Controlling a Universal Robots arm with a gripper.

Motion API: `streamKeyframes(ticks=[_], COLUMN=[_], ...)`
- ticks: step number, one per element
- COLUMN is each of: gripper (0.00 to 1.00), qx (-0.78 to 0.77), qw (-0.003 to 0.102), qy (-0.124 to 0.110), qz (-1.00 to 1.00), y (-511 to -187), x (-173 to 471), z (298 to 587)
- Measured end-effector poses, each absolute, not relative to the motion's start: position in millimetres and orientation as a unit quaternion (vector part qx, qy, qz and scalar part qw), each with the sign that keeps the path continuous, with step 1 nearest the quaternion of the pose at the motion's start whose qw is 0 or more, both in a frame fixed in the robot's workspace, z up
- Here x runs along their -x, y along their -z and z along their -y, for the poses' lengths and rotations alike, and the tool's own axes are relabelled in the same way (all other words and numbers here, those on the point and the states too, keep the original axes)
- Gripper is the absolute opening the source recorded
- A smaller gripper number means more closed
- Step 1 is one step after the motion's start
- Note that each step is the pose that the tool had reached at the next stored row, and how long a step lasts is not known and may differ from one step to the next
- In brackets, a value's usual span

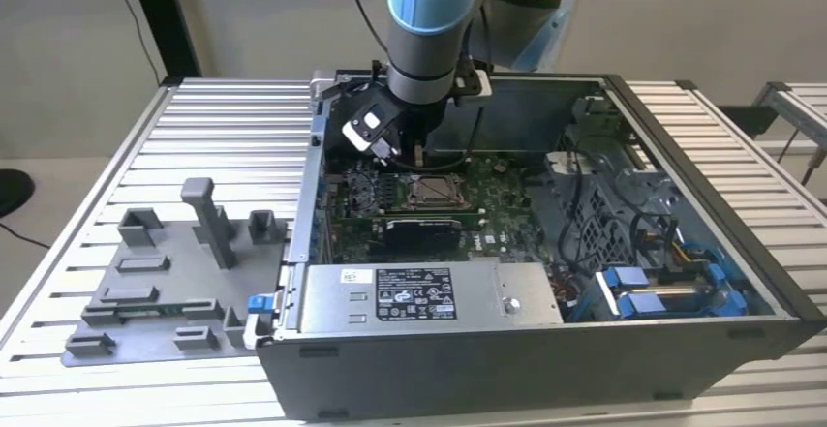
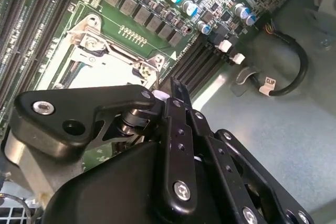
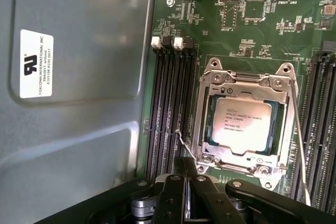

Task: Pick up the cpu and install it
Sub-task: 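Install the first cpu locking lever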

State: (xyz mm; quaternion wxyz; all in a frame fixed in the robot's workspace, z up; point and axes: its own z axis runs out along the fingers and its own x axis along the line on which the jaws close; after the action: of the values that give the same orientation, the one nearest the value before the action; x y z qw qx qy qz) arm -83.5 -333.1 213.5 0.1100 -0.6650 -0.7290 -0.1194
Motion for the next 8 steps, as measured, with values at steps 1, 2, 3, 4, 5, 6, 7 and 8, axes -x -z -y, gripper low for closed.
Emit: streamKeyframes(ticks=[1, 2, 3, 4, 5, 6, 7, 8], gripper=[0.0, 0.0, 0.0, 0.0, 0.0, 0.0, 0.0, 0.0], qx=[0.665, 0.665, 0.665, 0.665, 0.665, 0.665, 0.665, 0.665], qw=[0.11, 0.11, 0.11, 0.11, 0.11, 0.11, 0.11, 0.11], qy=[0.119, 0.119, 0.119, 0.119, 0.119, 0.119, 0.119, 0.119], qz=[0.729, 0.729, 0.729, 0.729, 0.729, 0.729, 0.729, 0.729], y=[-213.2, -213.1, -213.1, -213.1, -213.1, -213.1, -213.1, -213.1], x=[83.4, 83.4, 83.4, 83.4, 83.4, 83.4, 83.4, 83.4], z=[332.4, 332.3, 332.3, 332.3, 332.3, 332.4, 332.5, 332.6])
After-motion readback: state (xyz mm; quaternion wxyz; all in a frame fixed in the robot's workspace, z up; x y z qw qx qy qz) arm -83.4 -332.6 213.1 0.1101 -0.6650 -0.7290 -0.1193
